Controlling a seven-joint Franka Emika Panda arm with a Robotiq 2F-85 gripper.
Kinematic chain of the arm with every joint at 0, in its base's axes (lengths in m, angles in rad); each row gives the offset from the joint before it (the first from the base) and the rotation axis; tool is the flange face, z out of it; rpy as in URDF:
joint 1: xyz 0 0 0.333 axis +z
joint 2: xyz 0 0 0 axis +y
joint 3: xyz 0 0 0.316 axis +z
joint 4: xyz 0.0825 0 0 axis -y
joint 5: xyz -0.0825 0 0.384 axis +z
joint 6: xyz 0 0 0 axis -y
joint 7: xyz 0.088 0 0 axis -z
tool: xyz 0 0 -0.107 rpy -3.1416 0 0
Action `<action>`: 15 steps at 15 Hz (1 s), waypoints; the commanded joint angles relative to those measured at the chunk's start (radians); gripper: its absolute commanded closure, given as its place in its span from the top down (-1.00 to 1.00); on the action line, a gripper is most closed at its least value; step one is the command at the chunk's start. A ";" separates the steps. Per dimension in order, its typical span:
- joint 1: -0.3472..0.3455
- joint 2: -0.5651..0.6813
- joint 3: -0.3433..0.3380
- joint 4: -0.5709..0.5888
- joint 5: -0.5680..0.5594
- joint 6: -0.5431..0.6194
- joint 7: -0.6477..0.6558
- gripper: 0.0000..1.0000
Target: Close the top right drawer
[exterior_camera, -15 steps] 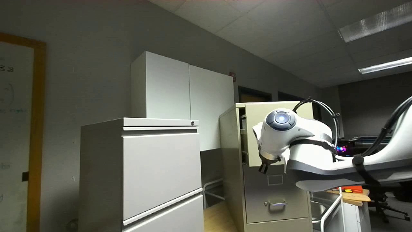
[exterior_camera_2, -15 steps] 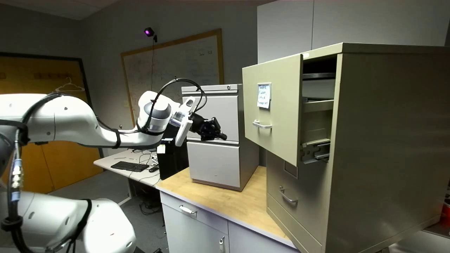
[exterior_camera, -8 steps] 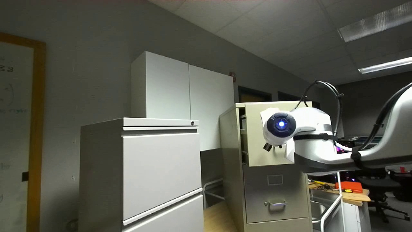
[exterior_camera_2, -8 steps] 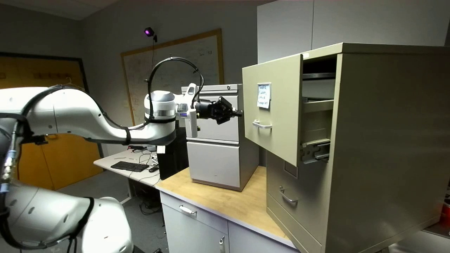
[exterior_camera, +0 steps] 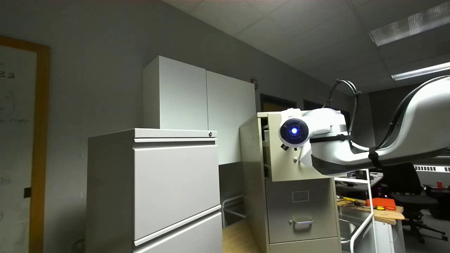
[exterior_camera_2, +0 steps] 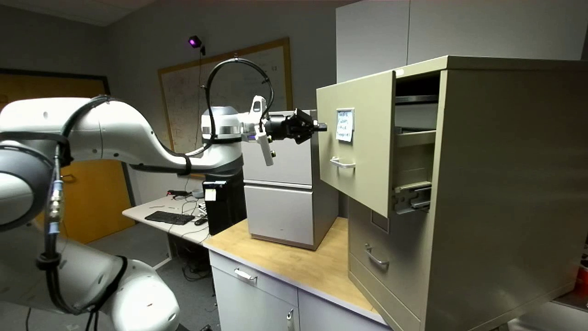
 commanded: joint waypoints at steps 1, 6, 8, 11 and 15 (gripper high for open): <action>0.083 0.099 -0.086 0.102 -0.009 0.014 0.009 -1.00; 0.136 0.155 -0.152 0.159 0.020 0.054 0.007 -1.00; 0.149 0.176 -0.173 0.183 0.042 0.070 0.002 -1.00; 0.156 0.213 -0.207 0.227 0.086 0.102 -0.015 -1.00; 0.148 0.277 -0.251 0.297 0.182 0.183 -0.053 -1.00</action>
